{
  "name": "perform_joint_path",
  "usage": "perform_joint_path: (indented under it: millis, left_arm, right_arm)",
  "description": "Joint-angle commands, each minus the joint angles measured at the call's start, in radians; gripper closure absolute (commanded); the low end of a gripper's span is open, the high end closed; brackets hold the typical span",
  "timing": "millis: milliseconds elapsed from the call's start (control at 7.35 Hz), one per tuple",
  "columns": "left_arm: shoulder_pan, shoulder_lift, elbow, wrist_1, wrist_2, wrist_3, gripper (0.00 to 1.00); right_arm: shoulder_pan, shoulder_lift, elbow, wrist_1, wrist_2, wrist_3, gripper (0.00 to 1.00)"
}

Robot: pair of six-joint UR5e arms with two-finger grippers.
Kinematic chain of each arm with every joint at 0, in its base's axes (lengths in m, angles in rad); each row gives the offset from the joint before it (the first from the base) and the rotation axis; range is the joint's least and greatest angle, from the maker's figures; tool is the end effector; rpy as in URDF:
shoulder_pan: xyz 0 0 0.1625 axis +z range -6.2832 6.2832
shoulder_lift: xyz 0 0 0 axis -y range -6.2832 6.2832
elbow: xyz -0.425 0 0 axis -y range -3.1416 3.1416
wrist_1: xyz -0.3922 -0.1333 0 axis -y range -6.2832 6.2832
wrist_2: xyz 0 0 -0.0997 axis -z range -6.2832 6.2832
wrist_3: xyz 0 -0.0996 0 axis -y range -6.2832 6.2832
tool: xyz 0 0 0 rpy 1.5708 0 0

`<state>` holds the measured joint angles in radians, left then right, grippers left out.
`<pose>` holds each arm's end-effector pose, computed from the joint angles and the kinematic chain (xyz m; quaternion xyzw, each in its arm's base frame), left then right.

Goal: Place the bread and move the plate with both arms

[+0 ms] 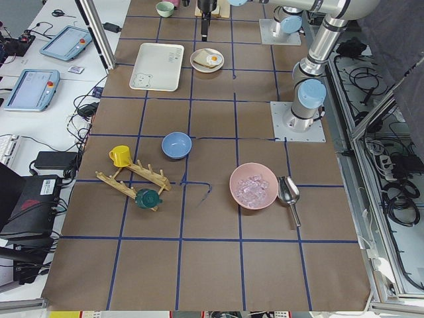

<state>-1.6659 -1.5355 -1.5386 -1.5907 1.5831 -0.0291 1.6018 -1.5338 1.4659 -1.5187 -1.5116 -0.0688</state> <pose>-0.1771 -0.4659 0.5189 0.0328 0.9992 -0.0241 0.0047 0.1549 -0.5037 0.5160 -0.0501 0.9983 -0.0085 0.0294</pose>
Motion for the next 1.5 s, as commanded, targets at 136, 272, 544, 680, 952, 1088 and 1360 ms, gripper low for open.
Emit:
perform_joint_path:
  millis: [136,272,544,680,952,1088,1360]
  left_arm:
    - [0.000,0.000,0.000,0.000,0.000,0.000,0.00]
    - [0.000,0.000,0.002,0.000,0.000,0.000,0.00]
    - [0.000,0.000,0.002,0.000,0.000,0.000,0.00]
    - [0.000,0.000,0.002,0.000,0.000,0.000,0.00]
    - [0.000,0.000,0.002,0.000,0.000,0.000,0.00]
    - [0.000,0.000,0.002,0.000,0.000,0.000,0.00]
    - [0.000,0.000,0.002,0.000,0.000,0.000,0.00]
  right_arm:
    - [0.000,0.006,0.004,-0.003,-0.004,0.003,0.00]
    - [0.000,0.006,0.004,0.003,-0.005,0.006,0.00]
    - [-0.008,0.003,0.037,0.005,-0.093,0.013,0.00]
    - [-0.010,0.000,0.040,0.002,-0.093,0.014,0.00]
    - [-0.006,0.000,0.042,-0.008,-0.078,0.009,0.00]
    - [-0.010,0.000,0.042,-0.009,-0.079,0.006,0.00]
    - [-0.008,0.000,0.042,-0.012,-0.079,0.017,0.00]
